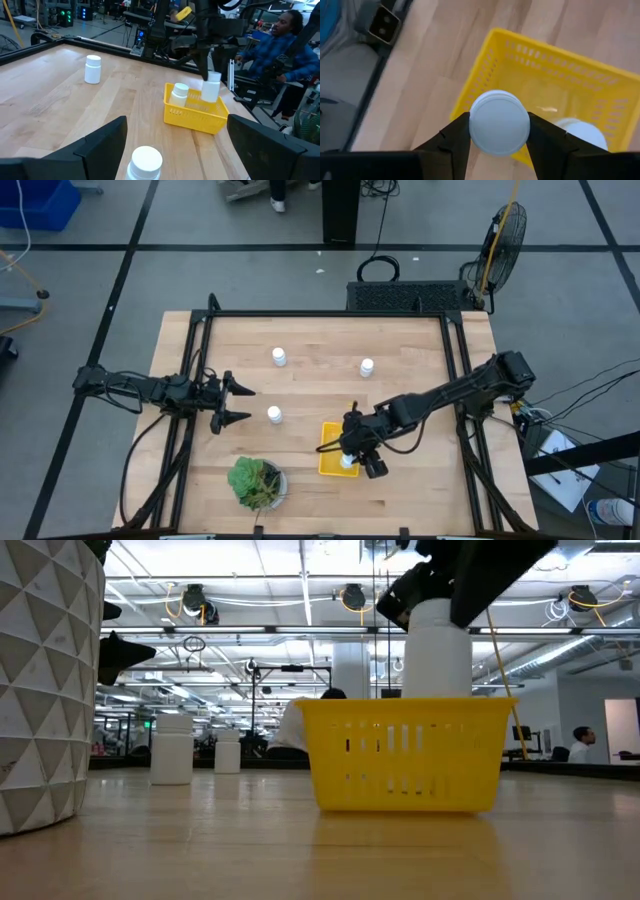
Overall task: Pick and place pill bottles into a basket
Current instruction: Put the white pill bottle into the yellow bin
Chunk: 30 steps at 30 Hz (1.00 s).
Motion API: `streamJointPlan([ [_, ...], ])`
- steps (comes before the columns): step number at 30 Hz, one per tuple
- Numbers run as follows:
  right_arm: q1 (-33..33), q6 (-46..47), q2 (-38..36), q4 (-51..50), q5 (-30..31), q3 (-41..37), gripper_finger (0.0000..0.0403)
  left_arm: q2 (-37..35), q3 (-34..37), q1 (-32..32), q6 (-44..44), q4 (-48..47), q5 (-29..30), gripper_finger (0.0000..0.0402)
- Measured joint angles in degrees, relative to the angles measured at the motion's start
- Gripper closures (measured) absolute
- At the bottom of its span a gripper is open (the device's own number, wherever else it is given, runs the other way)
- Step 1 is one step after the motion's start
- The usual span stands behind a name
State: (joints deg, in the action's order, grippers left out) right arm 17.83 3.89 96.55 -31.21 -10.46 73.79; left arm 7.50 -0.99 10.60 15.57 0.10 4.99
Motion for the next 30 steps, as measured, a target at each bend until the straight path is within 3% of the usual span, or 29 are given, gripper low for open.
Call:
streamJointPlan([
  [30,-1.8,-5.0,6.1,-2.1,1.5,0.0,0.0247,0.0,0.0,0.0,0.0,0.0,-0.1,0.0055],
])
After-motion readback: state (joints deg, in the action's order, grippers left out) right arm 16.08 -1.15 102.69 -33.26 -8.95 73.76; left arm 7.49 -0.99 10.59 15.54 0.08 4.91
